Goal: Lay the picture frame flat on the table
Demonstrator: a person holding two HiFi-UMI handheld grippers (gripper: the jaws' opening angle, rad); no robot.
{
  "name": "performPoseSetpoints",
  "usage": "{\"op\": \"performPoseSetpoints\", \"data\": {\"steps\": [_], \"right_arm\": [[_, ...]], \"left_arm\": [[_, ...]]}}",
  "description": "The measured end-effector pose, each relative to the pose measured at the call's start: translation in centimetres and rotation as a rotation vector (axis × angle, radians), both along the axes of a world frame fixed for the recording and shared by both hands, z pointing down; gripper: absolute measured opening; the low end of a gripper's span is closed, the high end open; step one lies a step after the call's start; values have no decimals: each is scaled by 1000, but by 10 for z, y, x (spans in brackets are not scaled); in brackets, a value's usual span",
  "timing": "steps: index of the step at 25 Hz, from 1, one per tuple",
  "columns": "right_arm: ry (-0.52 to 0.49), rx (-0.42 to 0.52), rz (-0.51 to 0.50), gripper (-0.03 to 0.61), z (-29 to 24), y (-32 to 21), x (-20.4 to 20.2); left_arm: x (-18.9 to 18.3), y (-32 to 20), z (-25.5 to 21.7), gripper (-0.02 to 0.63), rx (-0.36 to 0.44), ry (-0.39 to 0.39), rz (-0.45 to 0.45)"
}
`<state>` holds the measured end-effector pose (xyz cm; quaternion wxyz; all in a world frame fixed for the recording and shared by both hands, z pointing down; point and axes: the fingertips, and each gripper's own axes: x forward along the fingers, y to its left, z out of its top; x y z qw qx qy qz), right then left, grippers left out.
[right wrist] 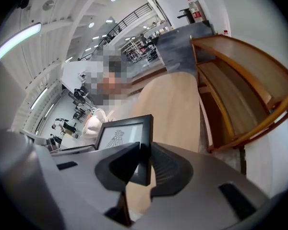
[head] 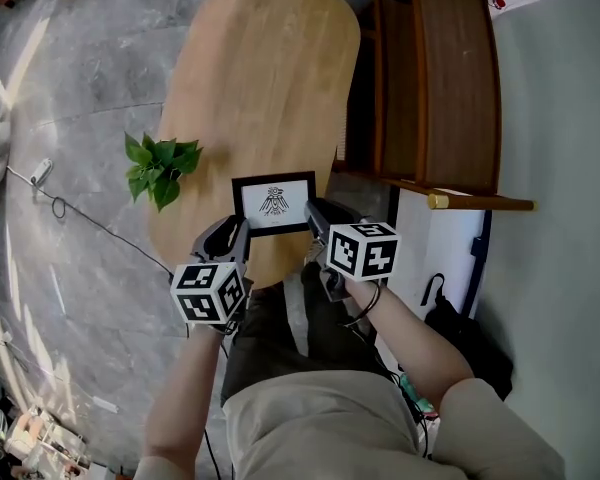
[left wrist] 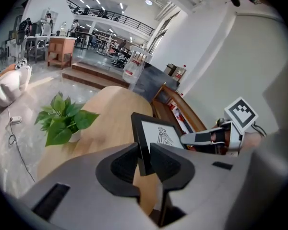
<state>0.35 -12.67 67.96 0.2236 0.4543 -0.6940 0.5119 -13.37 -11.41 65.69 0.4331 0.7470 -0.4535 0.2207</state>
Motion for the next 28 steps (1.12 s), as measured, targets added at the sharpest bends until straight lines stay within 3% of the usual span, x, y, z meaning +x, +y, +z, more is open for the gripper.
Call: {"op": "performPoseSetpoints", "data": {"steps": [15, 21, 28], "right_arm": [[56, -196, -15, 58, 165, 44, 3], [80, -239, -39, 58, 207, 59, 1], [151, -227, -106, 60, 232, 68, 1]], "left_arm": [[2, 39, 177, 78, -248, 21, 6], [2, 50, 210, 78, -289, -13, 29], [4, 62, 242, 78, -333, -66, 80]]}}
